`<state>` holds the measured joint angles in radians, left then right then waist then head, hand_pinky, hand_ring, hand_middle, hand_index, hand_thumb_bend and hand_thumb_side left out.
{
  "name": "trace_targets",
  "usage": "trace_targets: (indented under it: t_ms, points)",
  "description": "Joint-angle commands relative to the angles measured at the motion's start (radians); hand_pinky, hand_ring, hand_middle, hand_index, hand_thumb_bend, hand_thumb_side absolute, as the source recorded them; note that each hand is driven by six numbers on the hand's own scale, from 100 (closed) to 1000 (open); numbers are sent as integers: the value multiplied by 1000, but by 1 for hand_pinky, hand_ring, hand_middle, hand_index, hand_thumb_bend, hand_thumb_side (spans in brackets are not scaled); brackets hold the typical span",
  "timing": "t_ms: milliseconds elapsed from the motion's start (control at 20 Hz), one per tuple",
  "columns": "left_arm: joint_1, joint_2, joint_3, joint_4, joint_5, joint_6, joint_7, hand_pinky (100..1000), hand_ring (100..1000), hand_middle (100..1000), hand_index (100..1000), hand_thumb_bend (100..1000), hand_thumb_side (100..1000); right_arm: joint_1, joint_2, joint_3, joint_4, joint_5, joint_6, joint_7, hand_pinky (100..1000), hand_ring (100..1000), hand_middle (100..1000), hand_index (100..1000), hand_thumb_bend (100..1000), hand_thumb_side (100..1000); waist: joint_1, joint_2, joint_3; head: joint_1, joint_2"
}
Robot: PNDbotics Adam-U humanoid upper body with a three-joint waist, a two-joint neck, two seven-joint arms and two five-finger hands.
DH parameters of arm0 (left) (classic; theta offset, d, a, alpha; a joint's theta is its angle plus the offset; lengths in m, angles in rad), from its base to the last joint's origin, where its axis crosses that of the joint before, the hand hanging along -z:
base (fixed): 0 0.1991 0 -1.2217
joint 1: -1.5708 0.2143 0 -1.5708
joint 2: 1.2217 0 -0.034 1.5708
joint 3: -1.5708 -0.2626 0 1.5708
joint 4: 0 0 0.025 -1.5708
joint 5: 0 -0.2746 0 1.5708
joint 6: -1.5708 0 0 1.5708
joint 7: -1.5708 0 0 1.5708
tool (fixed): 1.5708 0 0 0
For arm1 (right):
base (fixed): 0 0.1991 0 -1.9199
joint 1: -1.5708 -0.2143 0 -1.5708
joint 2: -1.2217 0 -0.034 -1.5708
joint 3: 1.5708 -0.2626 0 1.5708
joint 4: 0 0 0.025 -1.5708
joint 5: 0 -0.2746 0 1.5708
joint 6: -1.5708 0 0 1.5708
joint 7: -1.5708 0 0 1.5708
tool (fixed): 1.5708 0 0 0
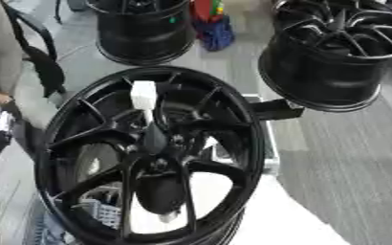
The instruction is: Pull the pin out of the wheel hub.
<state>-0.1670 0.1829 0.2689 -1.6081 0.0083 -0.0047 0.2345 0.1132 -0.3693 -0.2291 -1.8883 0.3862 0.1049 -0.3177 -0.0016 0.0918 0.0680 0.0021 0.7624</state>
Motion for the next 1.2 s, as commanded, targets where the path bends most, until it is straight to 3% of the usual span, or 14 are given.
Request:
trace_targets:
  t_ms: [50, 450, 900, 1200]
  points:
    - [-8, 8, -1, -25, 3, -4, -4, 583, 563, 602, 690, 443, 238, -16, 23, 33, -31, -103, -61, -26, 740, 636, 704, 806, 431, 218, 1, -8, 2, 6, -12]
    - [-4, -3, -7, -18, 4, -3, -10, 583, 565, 604, 690, 443, 237, -78, 90, 136, 14, -215, -144, -26, 724, 608, 669, 768, 346, 103, 8, -9, 9, 28, 3]
    - [-4, -14, -18, -12, -7, -3, -20, 586, 572, 613, 694, 441, 238, -106, 114, 227, 23, -275, -174, 46, 720, 606, 662, 774, 282, 100, 7, -1, 6, 94, 8]
    - [-3, -18, -22, -14, -11, -5, -30, 588, 572, 613, 695, 438, 240, -110, 114, 245, 27, -287, -173, 67, 719, 603, 658, 774, 274, 100, 9, 2, 5, 119, 8]
